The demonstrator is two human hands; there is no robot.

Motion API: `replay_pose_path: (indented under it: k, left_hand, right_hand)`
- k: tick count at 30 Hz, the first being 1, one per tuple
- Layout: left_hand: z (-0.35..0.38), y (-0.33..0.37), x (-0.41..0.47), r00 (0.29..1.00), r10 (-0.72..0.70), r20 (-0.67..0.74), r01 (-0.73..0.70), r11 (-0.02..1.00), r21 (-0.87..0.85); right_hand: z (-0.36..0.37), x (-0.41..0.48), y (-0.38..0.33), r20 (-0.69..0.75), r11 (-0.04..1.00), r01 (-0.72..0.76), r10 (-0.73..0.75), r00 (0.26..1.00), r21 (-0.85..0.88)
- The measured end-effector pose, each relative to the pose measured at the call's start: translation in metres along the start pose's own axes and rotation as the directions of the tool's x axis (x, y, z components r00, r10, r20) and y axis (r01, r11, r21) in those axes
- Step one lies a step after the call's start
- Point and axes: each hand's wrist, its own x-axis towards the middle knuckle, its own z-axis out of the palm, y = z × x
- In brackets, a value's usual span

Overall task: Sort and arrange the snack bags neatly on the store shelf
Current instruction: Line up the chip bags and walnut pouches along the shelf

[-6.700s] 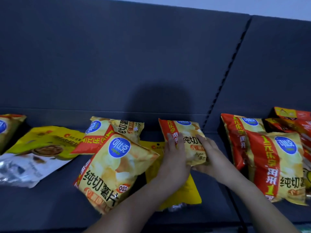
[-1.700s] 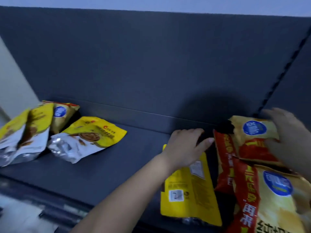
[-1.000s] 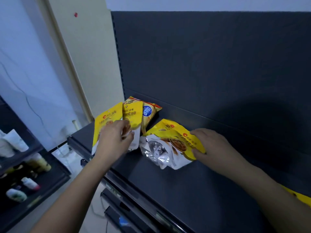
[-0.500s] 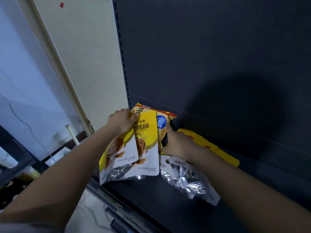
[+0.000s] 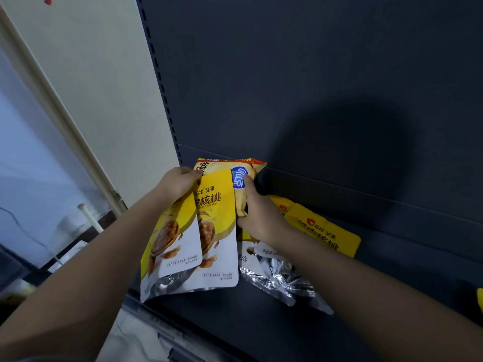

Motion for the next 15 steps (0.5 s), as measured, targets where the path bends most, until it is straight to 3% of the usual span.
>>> replay_pose_path:
  k: [5, 10, 15]
  left_hand:
    - [0.009, 0.015, -0.020, 0.990, 0.054, 0.128, -0.031, 0.984, -0.175]
    - [0.030, 0.052, -0.053, 0.969, 0.223, 0.105, -0.194, 0.954, -0.228]
    - [0.060, 0.112, -0.096, 0.911, 0.390, 0.130, -0.340, 0.892, -0.298]
  right_hand:
    - [-0.037, -0.029, 0.008, -0.157, 0.994, 0.079, -0.090, 0.983, -0.073]
    - [-0.083, -0.069, 0.027, -0.284, 0.984, 0.136, -0.163, 0.945, -0.112]
    - [-0.138, -0.123, 0.060, -0.364, 0.988, 0.089, -0.130, 0.922, -0.129]
